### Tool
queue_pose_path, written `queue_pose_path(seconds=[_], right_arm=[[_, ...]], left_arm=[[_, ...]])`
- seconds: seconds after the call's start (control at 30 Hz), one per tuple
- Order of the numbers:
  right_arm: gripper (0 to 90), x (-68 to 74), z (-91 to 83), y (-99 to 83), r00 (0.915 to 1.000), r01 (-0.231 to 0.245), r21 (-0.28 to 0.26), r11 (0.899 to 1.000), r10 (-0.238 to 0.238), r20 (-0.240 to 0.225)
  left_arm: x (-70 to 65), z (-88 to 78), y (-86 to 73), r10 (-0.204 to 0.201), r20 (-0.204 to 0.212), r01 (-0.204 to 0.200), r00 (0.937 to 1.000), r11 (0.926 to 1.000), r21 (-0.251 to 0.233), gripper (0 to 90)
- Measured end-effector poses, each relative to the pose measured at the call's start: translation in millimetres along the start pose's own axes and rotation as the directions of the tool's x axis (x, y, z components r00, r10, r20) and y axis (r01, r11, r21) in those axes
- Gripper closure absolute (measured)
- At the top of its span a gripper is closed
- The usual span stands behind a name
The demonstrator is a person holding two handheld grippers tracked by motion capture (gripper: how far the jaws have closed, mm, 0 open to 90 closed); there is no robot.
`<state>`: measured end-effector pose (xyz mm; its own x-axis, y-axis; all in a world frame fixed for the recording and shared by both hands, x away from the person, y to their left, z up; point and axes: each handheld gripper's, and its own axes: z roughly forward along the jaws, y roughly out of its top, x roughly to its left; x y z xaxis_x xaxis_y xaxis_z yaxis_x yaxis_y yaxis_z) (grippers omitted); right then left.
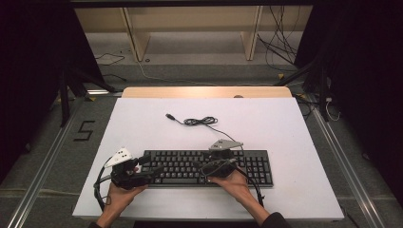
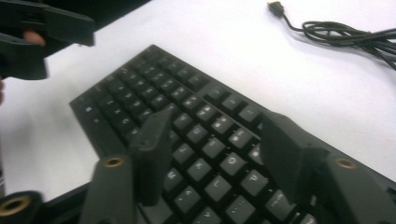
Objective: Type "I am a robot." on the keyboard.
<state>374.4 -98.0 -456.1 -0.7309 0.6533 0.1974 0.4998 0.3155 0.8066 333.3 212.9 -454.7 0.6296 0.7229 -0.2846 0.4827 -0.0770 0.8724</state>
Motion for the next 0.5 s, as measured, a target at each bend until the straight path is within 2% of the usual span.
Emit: queue_pose_path(seconds=[0.2, 0.5], right_arm=[[35.4, 6.8, -1.1, 0.4, 0.9994, 0.007, -0.016, 1.000, -0.008, -0.032], [32.4, 12.4, -1.1, 2.1, 0.9983, 0.007, -0.030, 1.000, -0.009, -0.058]], left_arm=[[0.6, -1.0, 0.2, -0.001, -0.003, 0.001, 1.0000, 1.0000, -0.005, 25.9], [0.5, -1.3, 0.2, -0.002, -0.005, 0.002, 1.0000, 1.0000, -0.010, 25.8]])
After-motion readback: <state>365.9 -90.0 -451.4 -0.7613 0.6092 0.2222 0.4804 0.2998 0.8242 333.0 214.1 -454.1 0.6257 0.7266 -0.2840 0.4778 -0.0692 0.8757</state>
